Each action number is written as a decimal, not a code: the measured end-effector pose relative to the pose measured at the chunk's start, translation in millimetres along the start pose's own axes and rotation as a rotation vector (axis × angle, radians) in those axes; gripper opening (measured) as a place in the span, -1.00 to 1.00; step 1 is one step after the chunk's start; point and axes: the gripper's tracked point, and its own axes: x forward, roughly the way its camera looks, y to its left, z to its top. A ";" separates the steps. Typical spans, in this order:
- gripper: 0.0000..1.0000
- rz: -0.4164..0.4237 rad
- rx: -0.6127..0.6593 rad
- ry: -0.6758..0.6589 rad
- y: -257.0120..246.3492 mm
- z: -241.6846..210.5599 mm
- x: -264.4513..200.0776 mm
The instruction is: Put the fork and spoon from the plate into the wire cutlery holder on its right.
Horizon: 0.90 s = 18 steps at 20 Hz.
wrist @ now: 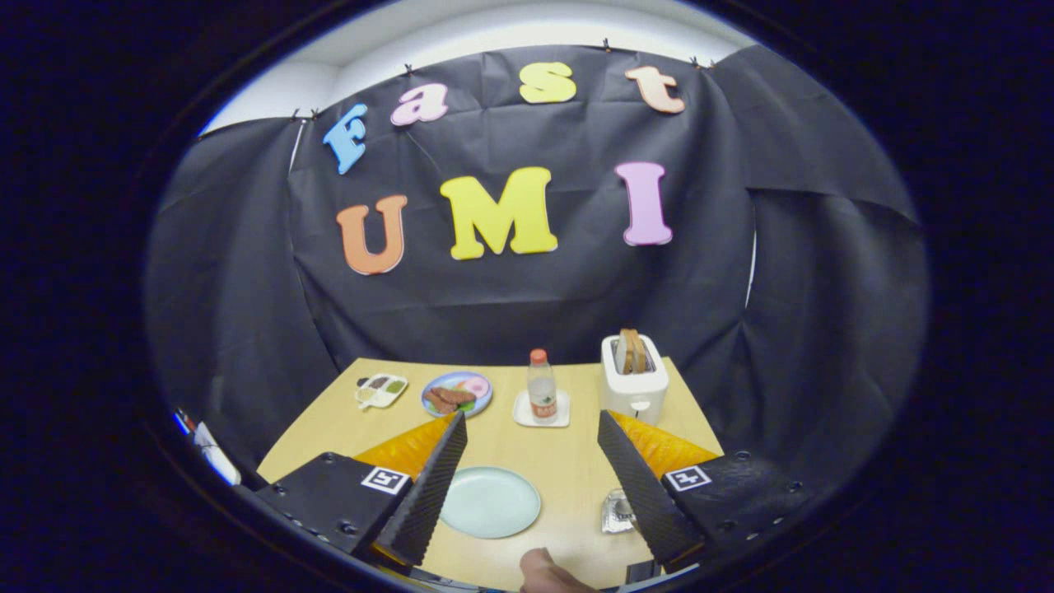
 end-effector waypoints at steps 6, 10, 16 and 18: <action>0.93 -0.005 0.001 -0.136 42.2 55.6 -18.5; 0.93 -0.079 -0.024 -0.265 53.5 91.6 -30.8; 0.93 -0.113 -0.019 -0.373 82.5 116.0 -58.7; 0.92 -0.098 -0.005 -0.397 88.9 119.7 -63.9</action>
